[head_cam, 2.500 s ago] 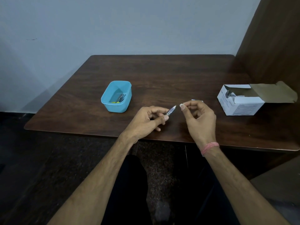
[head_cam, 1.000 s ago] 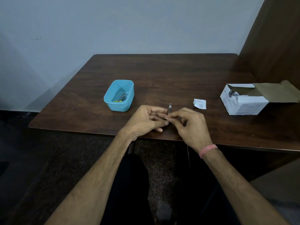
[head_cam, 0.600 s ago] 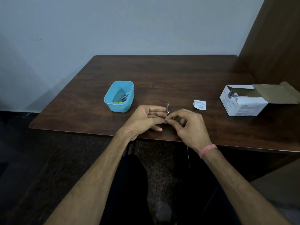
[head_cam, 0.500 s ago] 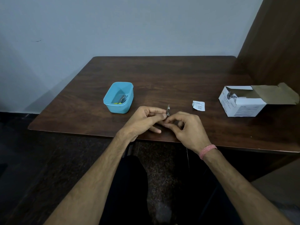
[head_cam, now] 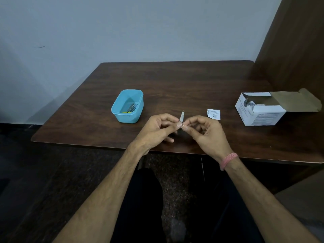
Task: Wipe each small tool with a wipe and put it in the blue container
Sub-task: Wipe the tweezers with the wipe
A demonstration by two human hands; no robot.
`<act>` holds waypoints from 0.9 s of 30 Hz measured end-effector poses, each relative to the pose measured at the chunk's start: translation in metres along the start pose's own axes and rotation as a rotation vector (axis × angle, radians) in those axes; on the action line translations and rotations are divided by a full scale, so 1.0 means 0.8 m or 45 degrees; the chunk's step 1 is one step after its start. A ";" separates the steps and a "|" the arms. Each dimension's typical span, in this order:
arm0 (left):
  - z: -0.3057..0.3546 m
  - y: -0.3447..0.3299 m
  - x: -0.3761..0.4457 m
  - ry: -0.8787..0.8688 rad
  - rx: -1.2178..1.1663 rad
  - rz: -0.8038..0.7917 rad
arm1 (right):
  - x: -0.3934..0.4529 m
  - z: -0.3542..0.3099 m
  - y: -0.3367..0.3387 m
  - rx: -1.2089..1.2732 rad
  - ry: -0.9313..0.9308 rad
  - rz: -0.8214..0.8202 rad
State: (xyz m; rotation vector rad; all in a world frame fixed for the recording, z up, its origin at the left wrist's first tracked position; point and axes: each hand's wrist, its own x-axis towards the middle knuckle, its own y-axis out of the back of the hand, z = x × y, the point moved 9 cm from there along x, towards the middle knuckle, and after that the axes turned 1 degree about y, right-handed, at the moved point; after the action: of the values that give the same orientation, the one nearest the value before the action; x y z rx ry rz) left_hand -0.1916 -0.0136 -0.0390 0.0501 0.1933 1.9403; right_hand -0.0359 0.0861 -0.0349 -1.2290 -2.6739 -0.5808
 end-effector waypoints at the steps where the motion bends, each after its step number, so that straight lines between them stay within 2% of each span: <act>1: 0.001 0.000 -0.001 -0.015 0.004 -0.009 | -0.001 0.000 -0.001 0.005 -0.003 -0.013; 7: 0.000 -0.002 -0.003 -0.028 0.027 -0.035 | -0.002 -0.002 0.003 0.070 -0.019 0.023; 13: -0.006 -0.003 0.000 0.021 0.050 -0.029 | 0.000 0.008 0.017 0.080 -0.036 0.203; 19: -0.005 -0.004 0.001 0.027 0.057 0.004 | -0.001 0.007 0.016 0.078 -0.059 0.204; 24: -0.007 0.005 0.003 0.024 0.004 0.106 | -0.003 0.010 0.023 0.116 -0.094 0.286; 27: -0.011 0.005 0.006 0.054 0.016 0.183 | -0.004 0.000 0.021 0.211 -0.041 0.225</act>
State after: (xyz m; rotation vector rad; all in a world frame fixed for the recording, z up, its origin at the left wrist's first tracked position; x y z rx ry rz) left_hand -0.1985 -0.0114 -0.0474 0.0320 0.2352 2.0844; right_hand -0.0211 0.0940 -0.0313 -1.4171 -2.5427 -0.3105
